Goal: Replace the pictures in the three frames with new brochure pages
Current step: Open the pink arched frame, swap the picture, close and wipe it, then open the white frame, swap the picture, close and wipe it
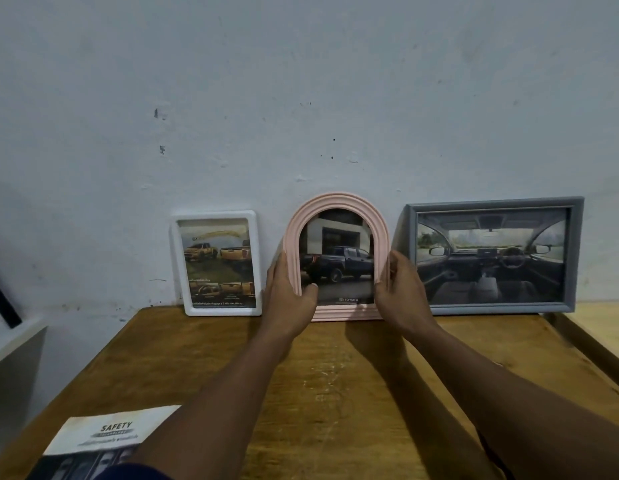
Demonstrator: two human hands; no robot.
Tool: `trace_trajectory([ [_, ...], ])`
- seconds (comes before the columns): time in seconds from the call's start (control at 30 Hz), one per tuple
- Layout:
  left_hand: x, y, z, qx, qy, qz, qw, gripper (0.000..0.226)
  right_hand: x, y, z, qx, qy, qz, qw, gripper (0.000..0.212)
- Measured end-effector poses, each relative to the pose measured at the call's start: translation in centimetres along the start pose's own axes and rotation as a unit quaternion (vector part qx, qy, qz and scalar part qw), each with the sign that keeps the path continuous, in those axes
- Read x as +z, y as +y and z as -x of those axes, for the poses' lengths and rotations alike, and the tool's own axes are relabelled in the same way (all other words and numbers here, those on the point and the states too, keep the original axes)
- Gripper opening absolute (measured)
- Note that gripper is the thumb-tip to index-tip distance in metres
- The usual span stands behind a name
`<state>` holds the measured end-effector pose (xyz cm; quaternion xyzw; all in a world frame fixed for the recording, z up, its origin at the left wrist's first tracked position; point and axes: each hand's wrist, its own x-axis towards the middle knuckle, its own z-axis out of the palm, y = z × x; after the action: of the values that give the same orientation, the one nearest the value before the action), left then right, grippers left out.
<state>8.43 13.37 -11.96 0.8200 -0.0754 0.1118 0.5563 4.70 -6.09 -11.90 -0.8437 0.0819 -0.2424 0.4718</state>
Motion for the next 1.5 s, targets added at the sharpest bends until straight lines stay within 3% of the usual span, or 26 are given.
trace_trajectory([
  [0.33,0.6,-0.7,-0.3,-0.004,-0.011,-0.042,0.999,0.088,0.5,0.2,0.3,-0.014,-0.021,0.057,0.998,0.064],
  [0.47,0.6,-1.5,0.4,0.034,-0.036,-0.147,0.988,0.097,0.6,0.3,0.9,-0.058,-0.010,0.143,0.988,0.075],
  [0.57,0.5,-2.3,1.2,0.078,-0.052,-0.279,0.956,0.097,0.9,0.8,1.3,-0.082,-0.020,0.227,0.970,0.083],
  [0.77,-0.2,-1.9,1.8,0.079,-0.077,-0.333,0.936,0.089,0.1,0.4,1.3,-0.086,-0.048,0.256,0.962,0.084],
  [0.93,-2.4,-0.7,1.8,0.059,-0.093,-0.333,0.936,0.090,-0.6,-2.4,2.3,-0.102,-0.039,0.215,0.971,0.071],
  [1.1,-6.5,-0.3,2.2,0.021,-0.083,-0.325,0.942,0.089,1.8,-6.2,4.0,-0.102,-0.107,0.113,0.982,0.055],
  [1.3,-12.3,-3.7,0.7,-0.044,0.011,-0.274,0.961,0.085,8.0,-10.4,4.8,-0.031,-0.193,-0.010,0.981,0.047],
  [1.5,-15.2,-6.4,-2.7,-0.100,0.085,-0.132,0.983,0.078,13.4,-11.4,3.1,0.026,-0.208,-0.050,0.977,0.053],
])
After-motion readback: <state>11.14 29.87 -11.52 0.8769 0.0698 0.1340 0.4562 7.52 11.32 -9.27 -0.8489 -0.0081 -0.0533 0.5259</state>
